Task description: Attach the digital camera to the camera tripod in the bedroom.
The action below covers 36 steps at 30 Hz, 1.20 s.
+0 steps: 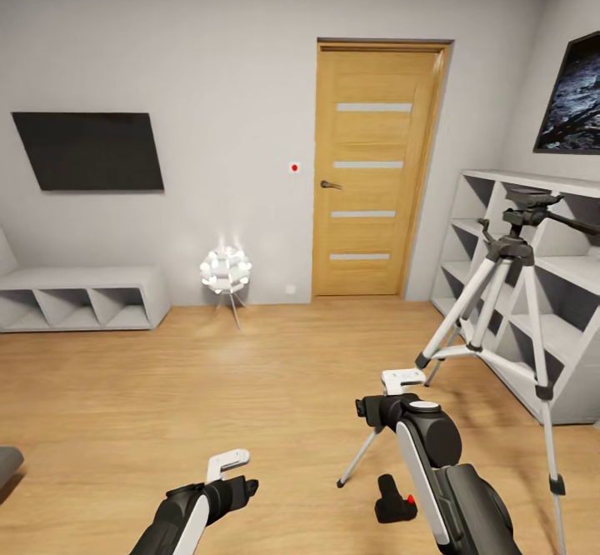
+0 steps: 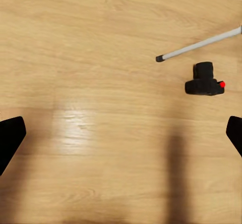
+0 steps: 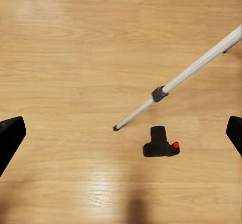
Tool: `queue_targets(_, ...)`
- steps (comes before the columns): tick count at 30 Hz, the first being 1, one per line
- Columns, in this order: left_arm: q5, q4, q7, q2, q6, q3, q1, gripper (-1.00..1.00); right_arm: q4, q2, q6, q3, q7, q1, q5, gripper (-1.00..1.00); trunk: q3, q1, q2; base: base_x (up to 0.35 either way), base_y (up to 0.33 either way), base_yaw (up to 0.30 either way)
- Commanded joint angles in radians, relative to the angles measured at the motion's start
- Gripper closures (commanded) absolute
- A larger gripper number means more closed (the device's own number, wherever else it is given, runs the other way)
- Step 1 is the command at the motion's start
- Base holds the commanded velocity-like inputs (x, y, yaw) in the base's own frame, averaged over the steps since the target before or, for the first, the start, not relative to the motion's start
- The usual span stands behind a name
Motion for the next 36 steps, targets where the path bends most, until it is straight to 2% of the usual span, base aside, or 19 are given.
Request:
queue_targets(1,0.008,-0.001,0.006,0.0,0.005,0.001,0.0,-1.0,-0.001,0.0,0.004,0.002,-0.006,-0.001,-0.003,-1.0,-0.001,0.0,-0.001,0.097,-0.151,-0.012)
queue_targets(9,0.007,-0.001,0.006,0.003,0.006,0.009,0.007,-1.0,-0.001,0.0,0.004,0.014,-0.006,0.001,-0.001,-1.0,-0.001,0.0,-0.001,0.055,-0.077,-0.213)
queue_targets(18,0.005,0.023,0.0,0.0,0.022,-0.002,0.002,-1.0,-0.001,-0.004,0.004,0.012,-0.005,0.014,-0.004,-1.0,-0.001,0.0,-0.001,0.007,-0.01,-0.271)
queue_targets(22,0.004,0.051,-0.007,0.003,0.056,-0.04,-0.019,-1.0,-0.001,-0.005,0.004,0.008,-0.002,0.052,0.0,-1.0,-0.001,0.0,-0.001,0.002,-0.003,-0.276)
queue_targets(23,0.004,0.065,-0.008,0.008,0.069,-0.068,-0.031,-1.0,-0.001,-0.009,0.004,0.005,-0.001,0.07,0.0,-1.0,-0.001,0.0,-0.001,0.001,-0.001,-0.277)
queue_targets(28,0.002,0.099,-0.001,0.019,0.084,-0.114,-0.049,-1.0,-0.001,-0.033,0.004,0.006,0.002,0.094,-0.005,-1.0,-0.001,0.0,-0.001,0.0,-0.001,-0.277)
queue_targets(36,0.002,0.118,0.0,0.022,0.095,-0.132,-0.054,-1.0,0.001,-0.043,0.004,0.01,0.005,0.101,-0.008,-1.0,-0.001,0.0,-0.001,0.0,0.0,-0.278)
